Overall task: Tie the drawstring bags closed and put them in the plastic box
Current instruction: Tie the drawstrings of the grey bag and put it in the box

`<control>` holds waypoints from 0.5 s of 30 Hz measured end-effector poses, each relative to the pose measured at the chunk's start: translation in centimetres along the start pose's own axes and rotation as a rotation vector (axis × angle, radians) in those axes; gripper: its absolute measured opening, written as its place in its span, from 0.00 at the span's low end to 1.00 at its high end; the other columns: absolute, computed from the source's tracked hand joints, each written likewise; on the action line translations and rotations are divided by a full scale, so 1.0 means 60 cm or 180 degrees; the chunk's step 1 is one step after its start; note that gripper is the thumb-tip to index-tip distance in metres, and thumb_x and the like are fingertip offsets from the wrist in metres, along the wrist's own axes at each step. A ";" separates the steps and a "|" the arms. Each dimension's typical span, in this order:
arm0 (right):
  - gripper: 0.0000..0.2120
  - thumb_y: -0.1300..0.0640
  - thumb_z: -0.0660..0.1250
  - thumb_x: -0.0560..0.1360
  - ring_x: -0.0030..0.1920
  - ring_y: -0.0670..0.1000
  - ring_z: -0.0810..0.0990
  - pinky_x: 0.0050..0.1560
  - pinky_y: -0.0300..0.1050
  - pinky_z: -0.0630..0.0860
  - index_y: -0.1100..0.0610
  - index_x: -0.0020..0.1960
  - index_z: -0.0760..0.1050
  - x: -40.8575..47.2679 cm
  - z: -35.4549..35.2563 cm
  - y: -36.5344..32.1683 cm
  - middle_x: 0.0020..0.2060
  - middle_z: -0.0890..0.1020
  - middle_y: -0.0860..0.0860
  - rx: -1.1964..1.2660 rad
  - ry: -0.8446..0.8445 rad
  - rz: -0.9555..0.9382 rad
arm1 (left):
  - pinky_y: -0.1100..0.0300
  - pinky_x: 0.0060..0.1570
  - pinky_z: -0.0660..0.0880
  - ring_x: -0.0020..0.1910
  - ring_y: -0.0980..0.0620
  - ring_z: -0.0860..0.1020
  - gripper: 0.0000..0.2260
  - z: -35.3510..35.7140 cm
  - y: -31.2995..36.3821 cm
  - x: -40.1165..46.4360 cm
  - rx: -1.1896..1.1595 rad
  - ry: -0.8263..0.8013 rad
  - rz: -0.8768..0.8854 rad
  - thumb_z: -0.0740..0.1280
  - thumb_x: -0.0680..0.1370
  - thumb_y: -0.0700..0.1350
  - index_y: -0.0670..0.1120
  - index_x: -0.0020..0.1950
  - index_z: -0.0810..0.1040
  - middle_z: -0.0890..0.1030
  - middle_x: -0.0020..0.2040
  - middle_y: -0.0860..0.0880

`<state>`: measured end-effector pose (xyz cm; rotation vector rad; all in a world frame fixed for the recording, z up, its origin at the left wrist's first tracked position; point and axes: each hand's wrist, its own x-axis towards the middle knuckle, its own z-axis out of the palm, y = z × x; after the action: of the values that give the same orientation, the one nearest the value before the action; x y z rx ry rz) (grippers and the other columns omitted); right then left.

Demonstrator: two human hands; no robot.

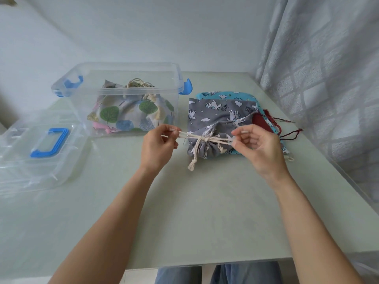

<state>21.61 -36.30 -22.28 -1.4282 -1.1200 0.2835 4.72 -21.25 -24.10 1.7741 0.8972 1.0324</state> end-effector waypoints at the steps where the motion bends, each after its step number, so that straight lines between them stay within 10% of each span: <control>1: 0.13 0.70 0.70 0.70 0.36 0.41 0.77 0.42 0.32 0.74 0.52 0.42 0.78 -0.005 -0.002 0.000 0.34 0.81 0.43 0.0003 0.0003 0.0014 | 0.45 0.45 0.79 0.26 0.62 0.76 0.11 0.002 0.001 -0.002 -0.0013 -0.0016 0.0013 0.65 0.77 0.37 0.53 0.40 0.77 0.78 0.33 0.56; 8: 0.13 0.60 0.68 0.72 0.50 0.47 0.75 0.54 0.33 0.69 0.50 0.56 0.77 -0.025 -0.002 -0.014 0.50 0.77 0.51 -0.1072 -0.0620 -0.0481 | 0.61 0.38 0.79 0.30 0.60 0.78 0.08 0.007 0.022 -0.012 -0.0335 -0.0208 0.0242 0.67 0.76 0.39 0.51 0.43 0.79 0.80 0.36 0.56; 12: 0.36 0.48 0.74 0.66 0.70 0.48 0.61 0.70 0.37 0.52 0.50 0.70 0.65 -0.008 0.023 -0.020 0.67 0.69 0.50 -0.2263 -0.1118 -0.0943 | 0.65 0.36 0.78 0.30 0.60 0.78 0.03 0.014 0.040 -0.021 -0.0517 -0.0451 0.0378 0.66 0.77 0.39 0.45 0.49 0.79 0.79 0.37 0.52; 15: 0.37 0.47 0.74 0.67 0.65 0.51 0.69 0.69 0.43 0.56 0.50 0.71 0.64 0.002 0.043 -0.023 0.60 0.77 0.50 -0.2799 -0.1259 -0.0939 | 0.63 0.39 0.79 0.33 0.59 0.80 0.04 0.013 0.043 -0.025 -0.0622 -0.0560 0.0414 0.66 0.77 0.39 0.47 0.50 0.79 0.79 0.39 0.50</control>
<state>19.13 -34.86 -21.62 -1.9739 -1.8994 -0.1832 5.27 -23.74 -22.33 1.7436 0.5596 0.9923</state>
